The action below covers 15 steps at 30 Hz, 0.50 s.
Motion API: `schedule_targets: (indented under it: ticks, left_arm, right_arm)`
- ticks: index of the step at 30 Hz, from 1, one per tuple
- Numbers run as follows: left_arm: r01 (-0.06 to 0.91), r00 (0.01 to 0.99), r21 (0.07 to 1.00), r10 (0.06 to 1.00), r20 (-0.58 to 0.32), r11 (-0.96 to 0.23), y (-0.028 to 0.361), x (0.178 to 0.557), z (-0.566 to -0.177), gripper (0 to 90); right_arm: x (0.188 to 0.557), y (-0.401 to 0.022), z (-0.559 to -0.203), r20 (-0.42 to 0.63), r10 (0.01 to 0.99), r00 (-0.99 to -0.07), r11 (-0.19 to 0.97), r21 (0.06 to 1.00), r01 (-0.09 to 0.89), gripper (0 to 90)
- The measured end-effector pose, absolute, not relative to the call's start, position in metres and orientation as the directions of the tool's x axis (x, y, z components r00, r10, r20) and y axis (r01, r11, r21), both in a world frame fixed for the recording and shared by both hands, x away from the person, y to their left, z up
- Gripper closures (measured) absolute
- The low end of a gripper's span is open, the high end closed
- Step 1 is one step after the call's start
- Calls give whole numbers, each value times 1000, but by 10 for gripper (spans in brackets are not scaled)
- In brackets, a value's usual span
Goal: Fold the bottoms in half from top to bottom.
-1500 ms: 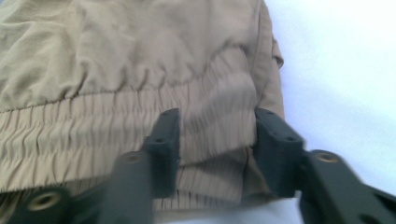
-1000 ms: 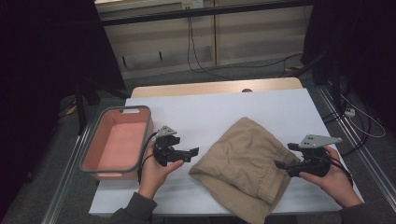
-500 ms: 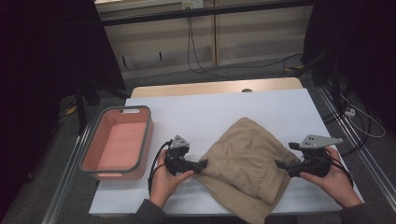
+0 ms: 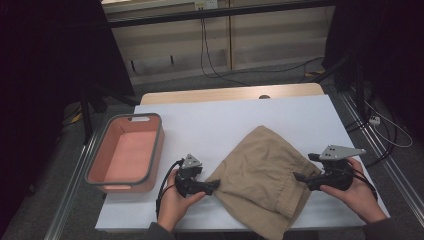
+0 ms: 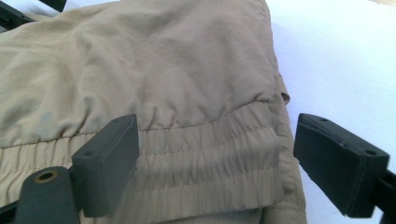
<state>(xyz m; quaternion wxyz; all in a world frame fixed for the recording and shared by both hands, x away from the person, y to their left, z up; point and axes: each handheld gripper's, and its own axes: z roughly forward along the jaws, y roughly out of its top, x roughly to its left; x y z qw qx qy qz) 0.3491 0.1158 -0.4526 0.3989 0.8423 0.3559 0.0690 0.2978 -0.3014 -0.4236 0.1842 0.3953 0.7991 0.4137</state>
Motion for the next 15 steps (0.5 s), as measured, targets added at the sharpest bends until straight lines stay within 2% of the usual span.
schedule_targets:
  ticks: [9, 15]
  left_arm:
    - [553, 733, 715, 657, -174, -428, 116, 344, -455, 251]
    - [554, 741, 698, 650, -165, -454, 113, 342, -452, 343]
  right_arm:
    - [297, -302, -422, 26, 786, -617, 345, 811, 473, 142]
    - [297, -302, -423, 25, 787, -617, 347, 809, 475, 142]
